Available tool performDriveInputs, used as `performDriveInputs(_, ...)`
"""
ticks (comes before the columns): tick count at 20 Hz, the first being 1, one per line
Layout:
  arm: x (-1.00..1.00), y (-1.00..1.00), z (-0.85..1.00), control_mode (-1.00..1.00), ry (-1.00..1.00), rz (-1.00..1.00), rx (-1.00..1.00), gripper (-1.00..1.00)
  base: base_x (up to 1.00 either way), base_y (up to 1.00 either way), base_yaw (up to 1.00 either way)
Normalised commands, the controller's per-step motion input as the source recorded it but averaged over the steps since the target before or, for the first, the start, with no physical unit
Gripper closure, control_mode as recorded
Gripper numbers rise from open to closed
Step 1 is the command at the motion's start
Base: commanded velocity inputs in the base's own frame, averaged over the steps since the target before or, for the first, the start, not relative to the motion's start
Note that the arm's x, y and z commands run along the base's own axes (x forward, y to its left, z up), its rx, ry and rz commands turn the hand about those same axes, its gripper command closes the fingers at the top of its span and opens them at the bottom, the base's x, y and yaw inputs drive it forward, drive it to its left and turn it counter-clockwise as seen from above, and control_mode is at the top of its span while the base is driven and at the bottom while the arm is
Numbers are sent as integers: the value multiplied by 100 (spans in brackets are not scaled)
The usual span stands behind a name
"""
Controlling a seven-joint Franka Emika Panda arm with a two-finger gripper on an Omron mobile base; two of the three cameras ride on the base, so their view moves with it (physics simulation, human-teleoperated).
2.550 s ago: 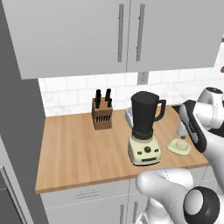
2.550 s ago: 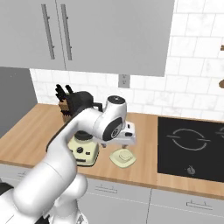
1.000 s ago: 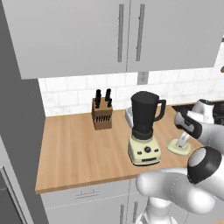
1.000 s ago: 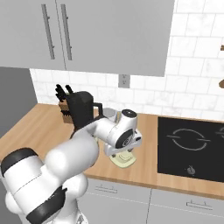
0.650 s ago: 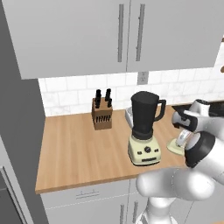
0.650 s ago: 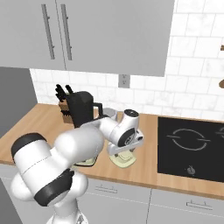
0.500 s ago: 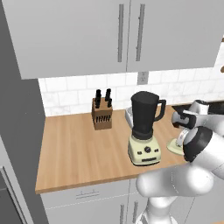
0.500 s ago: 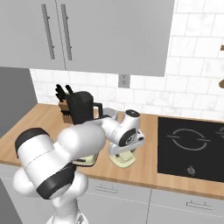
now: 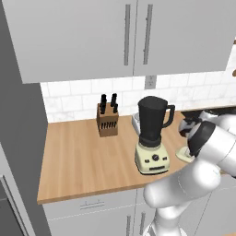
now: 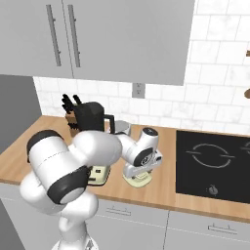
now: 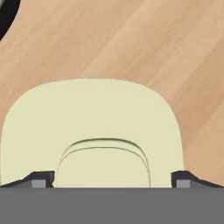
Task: Close the lid blender by securely placing the lid on top.
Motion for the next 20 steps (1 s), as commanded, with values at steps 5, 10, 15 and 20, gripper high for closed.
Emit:
performDriveInputs(5,0,24,-40,-100,0,4,-1,100,0,0,0)
performDriveInputs(10,0,16,-13,-100,-2,4,0,100,0,0,0)
performDriveInputs(15,-3,0,0,-100,-1,1,0,100,0,0,0)
performDriveInputs(20,-15,0,40,-100,-8,0,0,100,0,0,0)
